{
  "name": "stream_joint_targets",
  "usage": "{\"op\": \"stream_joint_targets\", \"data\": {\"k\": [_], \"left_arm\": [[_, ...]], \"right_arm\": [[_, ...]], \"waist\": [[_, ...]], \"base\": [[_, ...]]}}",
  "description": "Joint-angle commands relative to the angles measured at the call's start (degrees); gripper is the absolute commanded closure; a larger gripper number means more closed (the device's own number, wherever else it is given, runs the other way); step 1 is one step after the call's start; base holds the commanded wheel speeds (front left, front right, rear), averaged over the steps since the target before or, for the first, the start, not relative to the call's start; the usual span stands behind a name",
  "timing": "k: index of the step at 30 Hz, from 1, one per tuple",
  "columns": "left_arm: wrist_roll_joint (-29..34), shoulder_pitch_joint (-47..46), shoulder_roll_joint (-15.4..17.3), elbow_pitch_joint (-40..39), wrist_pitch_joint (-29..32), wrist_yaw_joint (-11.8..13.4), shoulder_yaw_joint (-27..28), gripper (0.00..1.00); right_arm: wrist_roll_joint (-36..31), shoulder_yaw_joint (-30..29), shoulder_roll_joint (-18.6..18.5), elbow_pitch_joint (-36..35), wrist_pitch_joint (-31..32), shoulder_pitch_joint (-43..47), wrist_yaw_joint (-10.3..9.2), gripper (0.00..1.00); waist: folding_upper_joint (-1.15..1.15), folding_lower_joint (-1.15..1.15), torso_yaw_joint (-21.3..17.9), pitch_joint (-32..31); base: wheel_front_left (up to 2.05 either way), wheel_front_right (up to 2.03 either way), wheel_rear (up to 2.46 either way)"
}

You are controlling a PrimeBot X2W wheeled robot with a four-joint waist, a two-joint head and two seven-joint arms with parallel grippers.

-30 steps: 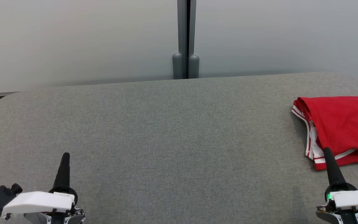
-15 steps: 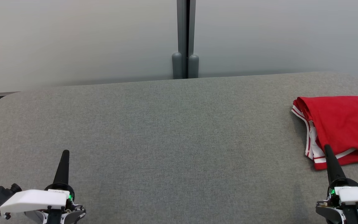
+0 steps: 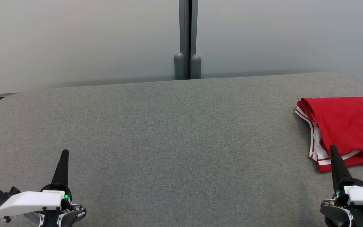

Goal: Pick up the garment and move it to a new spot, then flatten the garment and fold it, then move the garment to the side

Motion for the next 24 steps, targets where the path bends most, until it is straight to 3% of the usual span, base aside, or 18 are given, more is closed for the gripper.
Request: {"op": "stream_joint_targets", "data": {"k": [1,24], "left_arm": [[-1.0,-1.5,0.0,-0.2,0.4,-0.5,0.4,1.0],[-9.1,-2.4,-1.1,0.4,2.8,-1.4,2.1,1.0]], "right_arm": [[1.1,-0.1,-0.1,0.3,0.1,-0.9,0.0,1.0],[9.5,-1.0,0.4,2.7,1.0,-2.6,0.0,1.0]], "waist": [[0.0,0.0,0.0,0.0],[0.0,0.0,-0.1,0.1]], "base": [[0.0,0.0,0.0],[0.0,0.0,0.0]]}}
